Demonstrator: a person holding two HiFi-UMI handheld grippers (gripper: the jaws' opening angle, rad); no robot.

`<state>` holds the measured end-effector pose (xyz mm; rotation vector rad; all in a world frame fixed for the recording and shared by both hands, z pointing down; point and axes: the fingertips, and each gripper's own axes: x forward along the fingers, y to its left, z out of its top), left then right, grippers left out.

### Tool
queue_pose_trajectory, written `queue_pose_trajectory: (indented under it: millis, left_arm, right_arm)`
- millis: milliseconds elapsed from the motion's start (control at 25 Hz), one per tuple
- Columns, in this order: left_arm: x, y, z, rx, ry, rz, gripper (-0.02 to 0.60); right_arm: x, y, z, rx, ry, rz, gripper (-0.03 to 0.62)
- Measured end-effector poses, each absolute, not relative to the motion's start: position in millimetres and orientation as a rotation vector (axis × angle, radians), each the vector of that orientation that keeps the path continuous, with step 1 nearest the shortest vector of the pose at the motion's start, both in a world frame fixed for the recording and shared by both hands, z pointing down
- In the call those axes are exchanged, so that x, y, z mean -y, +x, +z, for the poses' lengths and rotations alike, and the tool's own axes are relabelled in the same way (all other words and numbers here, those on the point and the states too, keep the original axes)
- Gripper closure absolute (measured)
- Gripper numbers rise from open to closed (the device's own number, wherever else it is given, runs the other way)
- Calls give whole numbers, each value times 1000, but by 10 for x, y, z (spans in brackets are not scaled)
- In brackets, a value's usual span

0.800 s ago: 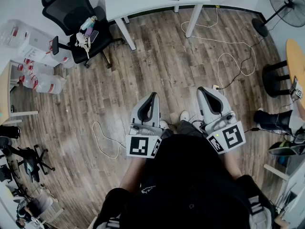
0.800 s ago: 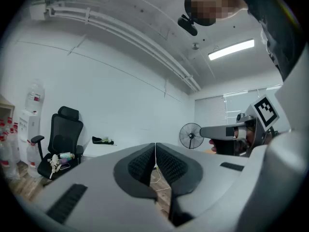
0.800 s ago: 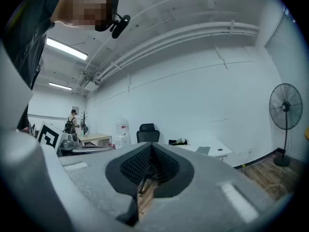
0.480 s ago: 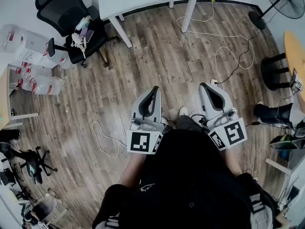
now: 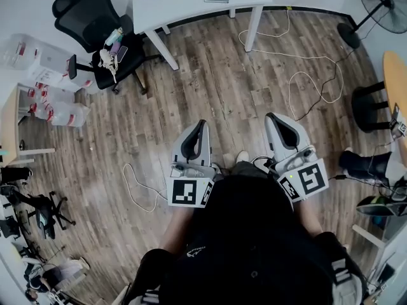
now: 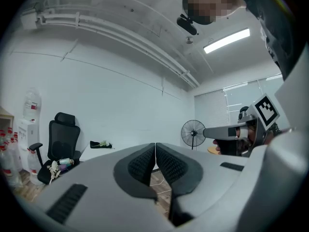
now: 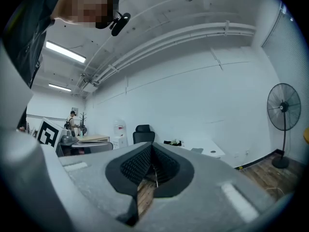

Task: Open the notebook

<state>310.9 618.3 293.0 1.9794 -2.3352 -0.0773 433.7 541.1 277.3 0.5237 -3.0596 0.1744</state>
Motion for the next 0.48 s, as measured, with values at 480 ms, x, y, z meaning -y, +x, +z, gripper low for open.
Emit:
queue_pose_trajectory:
  millis: [480]
  left_arm:
    - [-5704,3602,2953,2378,1952,-70,574]
  right_arm:
    - [-5063,4661,2802,3068,352,40,589]
